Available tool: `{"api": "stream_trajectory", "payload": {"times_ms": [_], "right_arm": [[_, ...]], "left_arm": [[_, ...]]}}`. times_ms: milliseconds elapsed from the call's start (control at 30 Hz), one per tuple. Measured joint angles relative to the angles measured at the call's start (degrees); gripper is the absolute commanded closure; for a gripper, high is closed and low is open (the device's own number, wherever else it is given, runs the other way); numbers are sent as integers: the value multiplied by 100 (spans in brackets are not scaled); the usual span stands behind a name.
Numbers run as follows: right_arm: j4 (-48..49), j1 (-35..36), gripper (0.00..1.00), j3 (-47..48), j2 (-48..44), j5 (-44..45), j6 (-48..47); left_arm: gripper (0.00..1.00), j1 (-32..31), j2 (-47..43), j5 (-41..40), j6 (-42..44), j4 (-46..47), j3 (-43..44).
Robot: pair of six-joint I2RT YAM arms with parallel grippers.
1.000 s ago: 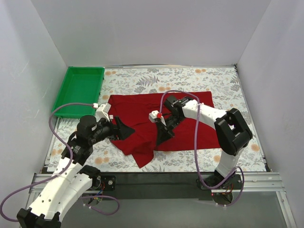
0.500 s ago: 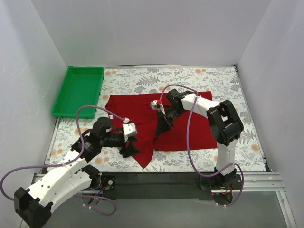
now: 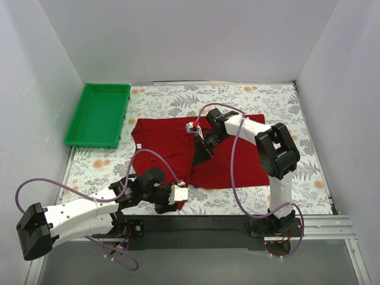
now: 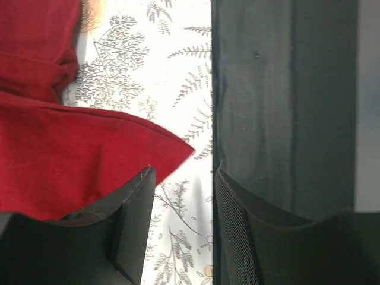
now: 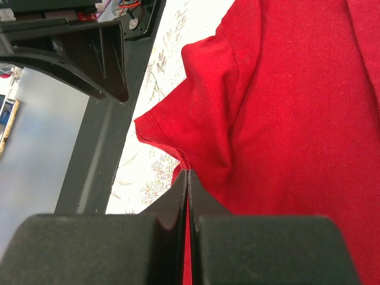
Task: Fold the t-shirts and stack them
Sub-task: Fold the tshirt
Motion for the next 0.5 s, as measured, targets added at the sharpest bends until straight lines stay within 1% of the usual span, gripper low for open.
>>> {"api": "stream_trajectory", "payload": {"times_ms": [267, 300, 400, 500], "right_arm": [[13, -4, 99, 0, 7, 0, 26], [13, -7, 99, 0, 7, 0, 26], [15, -7, 99, 0, 7, -2, 26], [15, -15, 99, 0, 7, -4, 31]], "left_arm": [[58, -566, 796, -581, -37, 671, -109], [57, -623, 890, -632, -61, 715, -122], [54, -717, 1008, -734, -131, 828, -170], [53, -761, 1043, -826, -208, 883, -177]]}}
